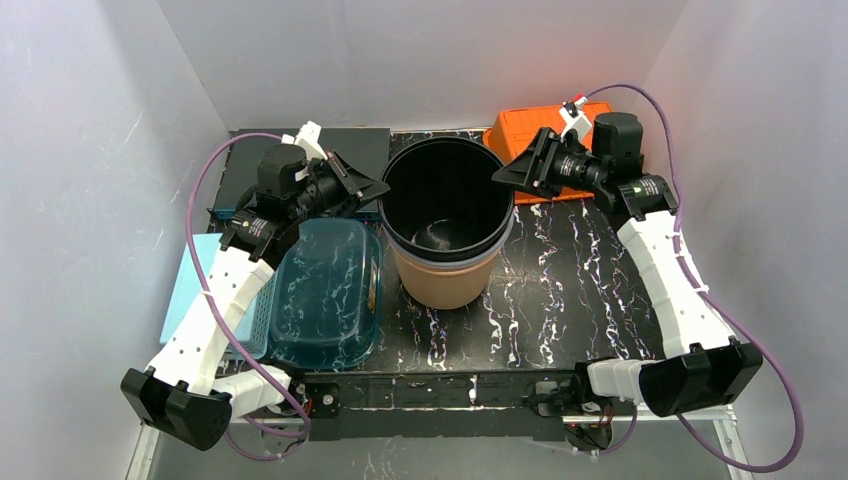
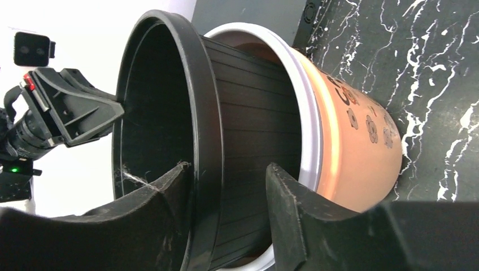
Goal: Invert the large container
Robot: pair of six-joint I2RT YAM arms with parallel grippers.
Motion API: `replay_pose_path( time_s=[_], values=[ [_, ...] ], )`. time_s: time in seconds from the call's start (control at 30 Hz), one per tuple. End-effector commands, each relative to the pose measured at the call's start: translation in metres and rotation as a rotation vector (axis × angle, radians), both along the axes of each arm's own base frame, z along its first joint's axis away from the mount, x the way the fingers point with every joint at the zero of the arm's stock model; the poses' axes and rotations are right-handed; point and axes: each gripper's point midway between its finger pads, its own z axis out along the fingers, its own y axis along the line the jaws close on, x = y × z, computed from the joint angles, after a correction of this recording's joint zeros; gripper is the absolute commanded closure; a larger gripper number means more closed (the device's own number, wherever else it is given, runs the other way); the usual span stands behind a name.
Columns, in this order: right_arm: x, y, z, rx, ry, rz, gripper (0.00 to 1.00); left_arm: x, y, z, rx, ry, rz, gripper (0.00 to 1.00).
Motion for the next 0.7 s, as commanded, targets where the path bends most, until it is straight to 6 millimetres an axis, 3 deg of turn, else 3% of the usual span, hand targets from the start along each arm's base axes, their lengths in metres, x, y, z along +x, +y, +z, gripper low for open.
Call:
replay_pose_path(
  time_s=[0.0,0.2,0.3,0.37,0.57,0.67],
  values=[
    [-0.005,-0.002,0.005,-0.101,-0.065,0.044,0.45,-0.009,-0.006,0.057,-0.106,-0.167,-0.05,1.0],
    [-0.011,0.021,0.014,-0.126,-0.106,0.112,0.71,-0.008,-0.005,0.052,-0.073,-0.159,-0.053,1.0],
    [-0.006,0.021,0.023,-0.145,-0.141,0.075,0.91,-0.009,-0.004,0.05,-0.046,-0.149,-0.061,0.96],
    [0.001,0.014,0.033,-0.162,-0.17,0.018,0.99,-0.01,-0.004,0.049,-0.029,-0.148,-0.07,0.84],
    [0.015,0.005,0.063,-0.157,-0.25,-0.086,0.99,-0.017,0.003,0.046,0.05,-0.158,-0.079,0.37],
    [0.021,-0.001,0.074,-0.156,-0.278,-0.14,0.99,-0.021,0.013,0.043,0.106,-0.169,-0.057,0.21]
  ],
)
